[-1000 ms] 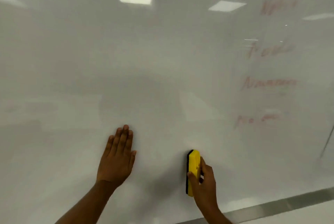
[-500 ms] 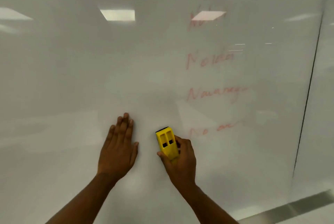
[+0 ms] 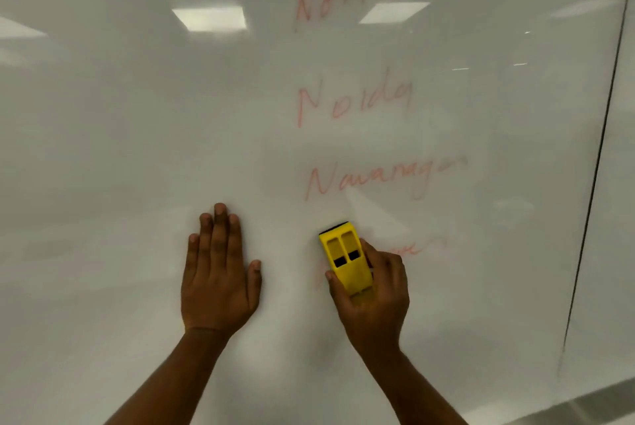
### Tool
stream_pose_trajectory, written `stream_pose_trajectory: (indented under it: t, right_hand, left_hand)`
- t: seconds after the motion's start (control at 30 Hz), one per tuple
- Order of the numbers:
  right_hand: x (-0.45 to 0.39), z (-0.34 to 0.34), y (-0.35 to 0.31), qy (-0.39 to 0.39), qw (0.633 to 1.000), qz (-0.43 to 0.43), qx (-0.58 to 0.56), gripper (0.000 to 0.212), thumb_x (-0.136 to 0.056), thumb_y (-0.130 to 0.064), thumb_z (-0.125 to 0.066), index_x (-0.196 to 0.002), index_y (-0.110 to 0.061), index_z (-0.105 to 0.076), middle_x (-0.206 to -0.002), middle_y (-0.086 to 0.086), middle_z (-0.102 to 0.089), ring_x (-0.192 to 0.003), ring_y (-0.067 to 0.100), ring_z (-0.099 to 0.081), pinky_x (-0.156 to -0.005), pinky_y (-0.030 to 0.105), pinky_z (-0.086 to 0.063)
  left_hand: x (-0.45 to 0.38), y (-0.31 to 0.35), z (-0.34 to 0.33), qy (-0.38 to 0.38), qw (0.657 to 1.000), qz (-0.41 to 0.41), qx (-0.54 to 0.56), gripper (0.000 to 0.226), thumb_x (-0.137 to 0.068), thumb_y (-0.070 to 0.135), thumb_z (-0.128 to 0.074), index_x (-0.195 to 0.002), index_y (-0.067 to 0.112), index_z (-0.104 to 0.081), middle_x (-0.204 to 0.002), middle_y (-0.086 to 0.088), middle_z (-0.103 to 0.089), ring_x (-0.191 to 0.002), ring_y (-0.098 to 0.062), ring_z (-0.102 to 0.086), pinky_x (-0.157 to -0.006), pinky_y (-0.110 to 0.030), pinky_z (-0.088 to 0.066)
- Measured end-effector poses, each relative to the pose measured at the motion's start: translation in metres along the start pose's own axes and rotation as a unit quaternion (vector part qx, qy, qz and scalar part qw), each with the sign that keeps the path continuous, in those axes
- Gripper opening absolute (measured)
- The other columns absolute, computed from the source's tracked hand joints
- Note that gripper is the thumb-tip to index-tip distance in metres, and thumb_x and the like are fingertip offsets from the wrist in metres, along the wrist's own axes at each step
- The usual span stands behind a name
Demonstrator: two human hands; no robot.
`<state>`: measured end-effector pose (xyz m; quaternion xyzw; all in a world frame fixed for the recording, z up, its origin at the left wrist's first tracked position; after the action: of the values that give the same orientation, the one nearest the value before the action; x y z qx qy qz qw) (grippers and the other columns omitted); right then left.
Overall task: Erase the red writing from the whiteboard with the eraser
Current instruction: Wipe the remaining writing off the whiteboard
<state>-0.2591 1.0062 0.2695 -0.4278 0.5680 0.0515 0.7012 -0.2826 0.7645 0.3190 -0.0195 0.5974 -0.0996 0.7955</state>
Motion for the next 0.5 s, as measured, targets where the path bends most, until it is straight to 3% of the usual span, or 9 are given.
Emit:
stream_pose_trajectory:
  t: [0.07, 0.17, 0.27, 0.37, 0.5]
  right_hand:
    - [0.007, -0.009, -0.004, -0.017, 0.999, 0.034, 0.011, 0.064, -0.078, -0.045, -0.084, -0.132, -0.016, -0.066, -0.106, -0.001, -0.056, -0.094, 0.017, -0.056, -0.078, 0.024, -0.047]
    - [0.019, -0.004, 0.006, -0.042, 0.995, 0.082, 0.033, 0.063, -0.077, -0.043, -0.085, -0.132, -0.016, -0.068, -0.104, 0.0, -0.058, -0.092, 0.019, -0.059, -0.076, 0.026, -0.05]
    - [0.002, 0.012, 0.02, -0.006, 0.997, 0.06, 0.046, 0.062, -0.077, -0.045, -0.083, -0.129, -0.013, -0.069, -0.101, 0.002, -0.059, -0.09, 0.023, -0.06, -0.073, 0.033, -0.053]
    - [-0.023, 0.01, 0.014, 0.02, 0.999, 0.021, 0.023, 0.064, -0.077, -0.045, -0.082, -0.131, -0.014, -0.066, -0.102, -0.001, -0.056, -0.089, 0.02, -0.059, -0.073, 0.03, -0.05]
    - [-0.007, -0.002, 0.003, -0.029, 0.997, 0.073, 0.013, 0.065, -0.077, -0.05, -0.083, -0.131, -0.017, -0.067, -0.101, -0.003, -0.056, -0.088, 0.019, -0.058, -0.073, 0.026, -0.049]
  left_hand:
    - [0.002, 0.0, 0.0, 0.0, 1.0, -0.004, -0.006, 0.082, -0.1, 0.037, -0.04, -0.167, 0.002, -0.009, -0.178, -0.011, 0.004, -0.166, -0.028, 0.003, -0.135, -0.04, -0.001]
    - [0.002, -0.001, 0.0, 0.001, 1.0, -0.005, -0.005, 0.082, -0.1, 0.038, -0.04, -0.167, 0.0, -0.012, -0.178, -0.01, 0.003, -0.166, -0.027, 0.002, -0.135, -0.04, -0.002]
    - [0.004, -0.002, -0.001, 0.004, 1.0, -0.002, -0.005, 0.08, -0.1, 0.039, -0.04, -0.167, 0.001, -0.015, -0.179, -0.01, 0.0, -0.166, -0.027, 0.0, -0.135, -0.04, -0.004]
    - [0.005, -0.002, -0.002, 0.008, 1.0, -0.005, -0.006, 0.081, -0.1, 0.039, -0.04, -0.168, 0.004, -0.012, -0.179, -0.011, -0.002, -0.166, -0.028, -0.002, -0.135, -0.041, -0.004]
    - [0.006, -0.003, -0.001, 0.021, 1.0, -0.003, -0.001, 0.081, -0.1, 0.037, -0.041, -0.169, 0.005, -0.014, -0.178, -0.012, -0.007, -0.166, -0.029, -0.006, -0.135, -0.041, -0.007]
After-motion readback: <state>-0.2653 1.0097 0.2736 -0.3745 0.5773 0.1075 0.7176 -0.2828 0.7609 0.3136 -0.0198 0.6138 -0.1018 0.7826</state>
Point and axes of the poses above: each hand's wrist, its own x-axis away from the middle knuckle, its own z-axis out of the back of the hand, y = z × x, the point moved 4 cm from there along -x, towards the middle knuckle
